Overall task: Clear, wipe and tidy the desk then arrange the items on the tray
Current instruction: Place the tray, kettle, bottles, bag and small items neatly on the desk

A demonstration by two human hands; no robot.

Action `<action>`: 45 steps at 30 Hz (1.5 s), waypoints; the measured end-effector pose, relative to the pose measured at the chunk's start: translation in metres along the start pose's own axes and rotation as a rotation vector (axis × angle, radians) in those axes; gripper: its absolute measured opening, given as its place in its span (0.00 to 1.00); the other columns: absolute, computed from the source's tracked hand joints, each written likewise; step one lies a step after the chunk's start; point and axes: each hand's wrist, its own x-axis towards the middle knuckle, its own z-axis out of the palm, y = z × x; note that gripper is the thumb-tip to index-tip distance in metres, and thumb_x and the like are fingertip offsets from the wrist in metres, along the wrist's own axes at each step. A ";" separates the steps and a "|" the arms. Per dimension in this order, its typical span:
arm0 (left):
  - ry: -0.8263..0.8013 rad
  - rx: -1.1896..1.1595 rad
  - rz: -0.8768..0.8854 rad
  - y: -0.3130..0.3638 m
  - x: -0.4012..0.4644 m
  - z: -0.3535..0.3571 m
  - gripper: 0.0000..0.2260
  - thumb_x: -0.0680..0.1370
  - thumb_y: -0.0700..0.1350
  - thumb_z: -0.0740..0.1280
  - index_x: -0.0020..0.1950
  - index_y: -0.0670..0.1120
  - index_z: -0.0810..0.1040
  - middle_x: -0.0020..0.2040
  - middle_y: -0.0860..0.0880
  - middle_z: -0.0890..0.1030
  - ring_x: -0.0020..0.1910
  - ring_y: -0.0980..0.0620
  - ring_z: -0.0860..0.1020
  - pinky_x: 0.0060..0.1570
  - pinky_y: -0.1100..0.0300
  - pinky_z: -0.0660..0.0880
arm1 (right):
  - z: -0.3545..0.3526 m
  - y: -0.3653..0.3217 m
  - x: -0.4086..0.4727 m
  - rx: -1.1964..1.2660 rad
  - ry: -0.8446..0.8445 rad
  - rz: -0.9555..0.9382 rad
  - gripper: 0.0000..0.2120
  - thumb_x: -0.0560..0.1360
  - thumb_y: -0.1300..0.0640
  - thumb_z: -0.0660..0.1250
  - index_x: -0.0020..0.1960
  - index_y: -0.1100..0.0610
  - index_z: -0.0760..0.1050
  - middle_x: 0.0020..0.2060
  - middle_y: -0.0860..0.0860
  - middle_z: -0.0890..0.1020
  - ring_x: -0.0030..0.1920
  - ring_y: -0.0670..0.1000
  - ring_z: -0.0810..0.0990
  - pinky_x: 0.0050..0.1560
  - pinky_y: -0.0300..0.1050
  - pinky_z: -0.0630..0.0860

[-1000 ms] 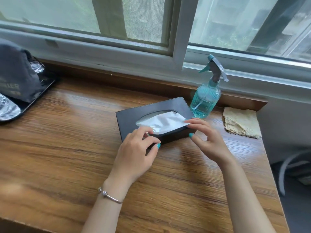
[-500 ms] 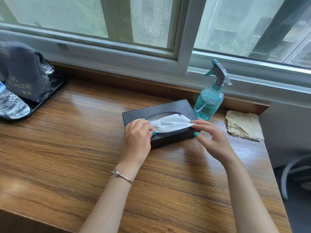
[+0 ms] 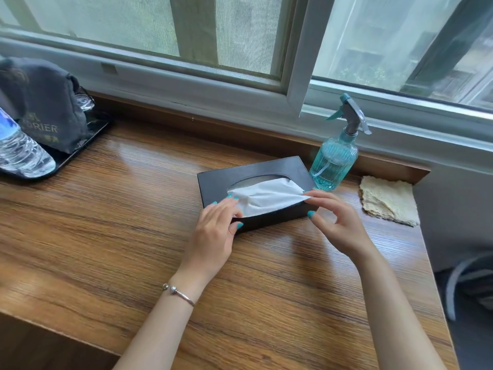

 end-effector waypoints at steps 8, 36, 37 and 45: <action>0.008 0.122 0.071 -0.046 0.005 -0.006 0.23 0.71 0.33 0.73 0.64 0.47 0.78 0.63 0.49 0.79 0.67 0.46 0.73 0.66 0.44 0.68 | 0.025 0.006 0.004 -0.102 0.040 -0.141 0.25 0.68 0.69 0.76 0.63 0.59 0.78 0.63 0.52 0.78 0.74 0.55 0.66 0.75 0.46 0.60; -0.363 -0.044 0.014 -0.242 0.104 -0.054 0.28 0.78 0.41 0.63 0.75 0.56 0.60 0.79 0.55 0.53 0.78 0.42 0.43 0.73 0.39 0.53 | 0.177 -0.082 0.095 -0.265 0.085 0.224 0.31 0.77 0.70 0.63 0.75 0.48 0.64 0.76 0.44 0.59 0.79 0.50 0.48 0.77 0.45 0.49; -0.394 0.028 0.039 -0.242 0.102 -0.056 0.30 0.78 0.42 0.63 0.77 0.57 0.56 0.79 0.54 0.50 0.78 0.41 0.43 0.73 0.38 0.52 | 0.179 -0.084 0.094 -0.316 0.083 0.261 0.32 0.77 0.67 0.63 0.76 0.47 0.61 0.78 0.45 0.56 0.79 0.50 0.46 0.76 0.44 0.49; -0.472 0.170 0.068 -0.242 0.084 -0.068 0.37 0.79 0.48 0.62 0.79 0.54 0.40 0.79 0.49 0.39 0.78 0.41 0.43 0.73 0.40 0.51 | 0.217 -0.103 0.070 -0.577 0.033 0.491 0.42 0.77 0.54 0.63 0.79 0.42 0.38 0.78 0.45 0.36 0.79 0.52 0.39 0.74 0.56 0.57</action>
